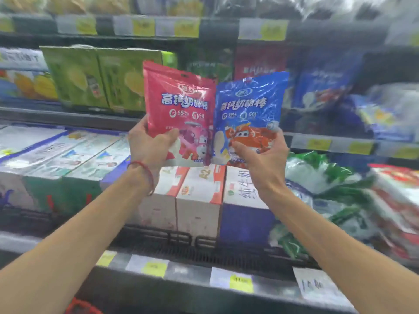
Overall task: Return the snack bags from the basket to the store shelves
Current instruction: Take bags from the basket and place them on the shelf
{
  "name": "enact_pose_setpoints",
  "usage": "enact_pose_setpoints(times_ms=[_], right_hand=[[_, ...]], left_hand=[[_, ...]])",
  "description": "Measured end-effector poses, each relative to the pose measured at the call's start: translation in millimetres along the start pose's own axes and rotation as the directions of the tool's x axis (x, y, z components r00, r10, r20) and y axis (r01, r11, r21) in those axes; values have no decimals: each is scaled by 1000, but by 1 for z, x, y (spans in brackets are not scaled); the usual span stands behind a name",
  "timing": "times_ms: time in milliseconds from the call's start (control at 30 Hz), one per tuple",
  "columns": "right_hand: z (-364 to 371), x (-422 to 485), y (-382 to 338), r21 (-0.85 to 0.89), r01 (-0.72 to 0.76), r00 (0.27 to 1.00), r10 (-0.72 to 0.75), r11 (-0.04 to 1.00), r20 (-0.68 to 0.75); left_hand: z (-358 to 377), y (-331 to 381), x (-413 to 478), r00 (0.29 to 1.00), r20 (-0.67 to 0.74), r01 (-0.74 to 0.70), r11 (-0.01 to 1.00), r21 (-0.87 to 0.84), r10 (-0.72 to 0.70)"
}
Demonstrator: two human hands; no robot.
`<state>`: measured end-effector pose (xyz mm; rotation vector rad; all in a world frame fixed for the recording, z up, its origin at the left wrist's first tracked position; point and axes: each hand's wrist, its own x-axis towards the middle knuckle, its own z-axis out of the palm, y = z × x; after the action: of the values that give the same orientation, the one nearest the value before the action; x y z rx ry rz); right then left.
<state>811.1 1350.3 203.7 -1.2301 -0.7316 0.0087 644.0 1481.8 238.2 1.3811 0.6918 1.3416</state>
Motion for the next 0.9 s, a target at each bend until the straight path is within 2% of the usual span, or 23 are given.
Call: enact_pose_setpoints(times_ms=[167, 267, 433, 533, 767, 900], right_hand=[[-36, 52, -12, -37, 38, 998, -40, 999, -43], [-55, 84, -13, -125, 71, 991, -84, 990, -103], [-84, 135, -1, -99, 67, 977, -85, 993, -194], [-101, 157, 11, -118, 62, 985, -79, 991, -150], [-145, 189, 19, -357, 55, 997, -34, 932, 65], [-155, 193, 22, -440, 43, 999, -44, 897, 10]], left_hand=[[60, 11, 30, 994, 104, -35, 997, -66, 41], [92, 9, 44, 986, 157, -41, 996, -81, 53], [142, -4, 68, 982, 186, 31, 994, -103, -12], [168, -11, 81, 978, 207, 34, 994, -107, -12], [200, -32, 102, 952, 308, 3, 1000, -9, 0], [201, -36, 109, 930, 366, -55, 994, 92, 18]])
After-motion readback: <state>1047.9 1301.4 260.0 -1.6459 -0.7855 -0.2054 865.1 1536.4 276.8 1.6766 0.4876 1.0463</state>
